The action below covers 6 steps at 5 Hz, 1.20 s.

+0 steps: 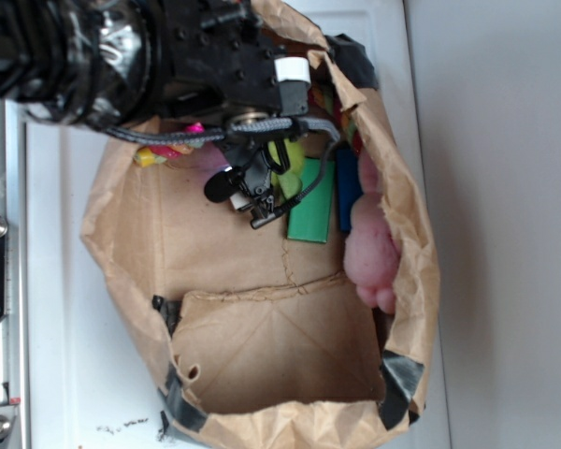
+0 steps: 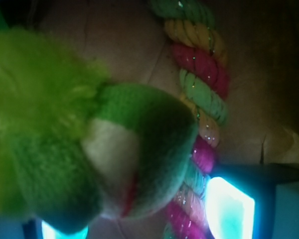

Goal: Grab the multicolored rope.

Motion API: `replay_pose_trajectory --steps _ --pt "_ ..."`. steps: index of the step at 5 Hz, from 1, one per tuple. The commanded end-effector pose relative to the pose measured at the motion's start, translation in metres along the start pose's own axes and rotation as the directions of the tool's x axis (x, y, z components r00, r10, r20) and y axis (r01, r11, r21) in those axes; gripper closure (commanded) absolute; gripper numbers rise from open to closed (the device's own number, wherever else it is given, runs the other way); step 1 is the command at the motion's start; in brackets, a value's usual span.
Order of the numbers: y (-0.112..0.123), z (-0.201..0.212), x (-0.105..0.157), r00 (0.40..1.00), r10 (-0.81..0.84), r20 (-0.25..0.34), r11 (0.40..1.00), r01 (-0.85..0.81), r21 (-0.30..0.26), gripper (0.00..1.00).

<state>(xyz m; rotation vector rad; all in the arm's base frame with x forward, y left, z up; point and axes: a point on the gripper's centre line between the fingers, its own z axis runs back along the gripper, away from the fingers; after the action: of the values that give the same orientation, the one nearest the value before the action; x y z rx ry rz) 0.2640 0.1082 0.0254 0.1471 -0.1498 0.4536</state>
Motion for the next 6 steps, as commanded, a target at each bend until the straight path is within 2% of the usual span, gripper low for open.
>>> replay_pose_trajectory --steps 1,2,4,5,6 --pt "0.000 0.007 0.013 0.994 0.089 0.062 0.996 -0.090 0.007 0.00" --pt "-0.001 0.007 0.014 0.998 0.054 0.034 0.998 -0.053 -0.014 0.00" --pt "0.003 0.006 0.022 0.996 0.082 0.031 0.997 -0.082 -0.010 0.00" --pt "0.005 0.016 0.022 1.000 0.021 -0.007 0.998 -0.021 -0.065 0.00" --pt "0.009 0.033 0.015 1.000 -0.007 -0.014 0.993 0.006 -0.118 0.00"
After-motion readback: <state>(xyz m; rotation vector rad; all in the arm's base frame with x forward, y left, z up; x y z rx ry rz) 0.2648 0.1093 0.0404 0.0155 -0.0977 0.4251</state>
